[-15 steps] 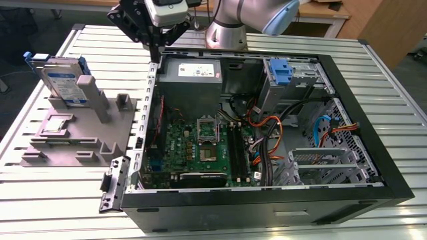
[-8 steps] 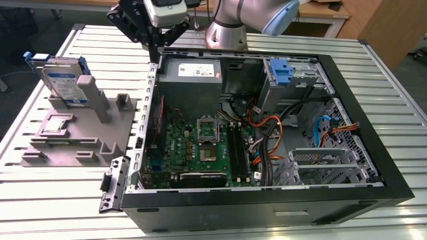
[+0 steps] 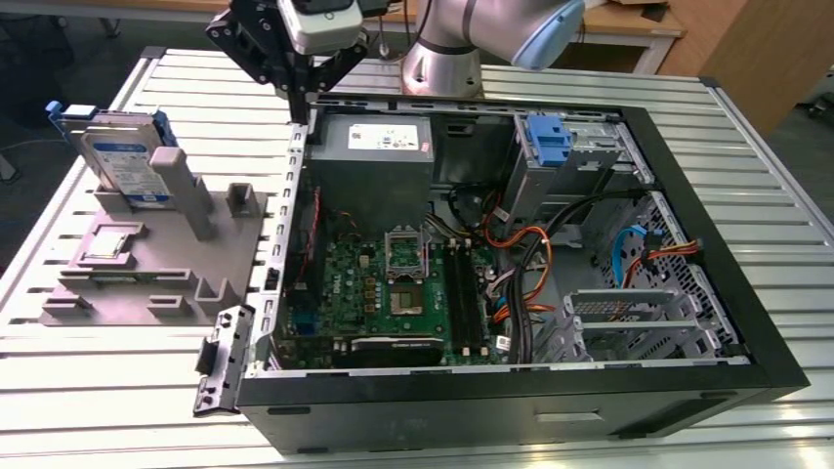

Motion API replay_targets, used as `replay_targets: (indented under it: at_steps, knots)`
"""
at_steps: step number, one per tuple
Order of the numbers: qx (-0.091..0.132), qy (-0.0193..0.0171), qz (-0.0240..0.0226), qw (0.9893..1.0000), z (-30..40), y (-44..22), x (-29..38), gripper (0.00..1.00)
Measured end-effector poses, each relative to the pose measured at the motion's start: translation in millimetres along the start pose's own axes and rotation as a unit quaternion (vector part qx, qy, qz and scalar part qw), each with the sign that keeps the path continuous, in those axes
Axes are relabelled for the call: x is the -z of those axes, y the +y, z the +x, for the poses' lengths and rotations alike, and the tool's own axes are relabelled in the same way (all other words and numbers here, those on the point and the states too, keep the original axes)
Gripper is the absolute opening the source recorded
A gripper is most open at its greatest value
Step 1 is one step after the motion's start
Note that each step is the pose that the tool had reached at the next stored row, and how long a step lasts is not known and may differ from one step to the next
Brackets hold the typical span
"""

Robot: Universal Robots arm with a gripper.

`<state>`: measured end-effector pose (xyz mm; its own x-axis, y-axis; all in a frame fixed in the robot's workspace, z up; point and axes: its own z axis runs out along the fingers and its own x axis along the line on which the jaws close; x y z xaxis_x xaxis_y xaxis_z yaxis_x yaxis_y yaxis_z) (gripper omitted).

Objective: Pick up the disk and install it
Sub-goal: 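Reach for the disk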

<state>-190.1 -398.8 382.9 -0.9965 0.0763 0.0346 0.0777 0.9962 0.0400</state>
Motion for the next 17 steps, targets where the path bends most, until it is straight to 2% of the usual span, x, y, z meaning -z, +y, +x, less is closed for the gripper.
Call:
replay_targets:
  at_steps: [17]
  knots:
    - [0.000, 0.0040, 0.0004, 1.0000, 3.4, -0.3, -1.3, 0.10]
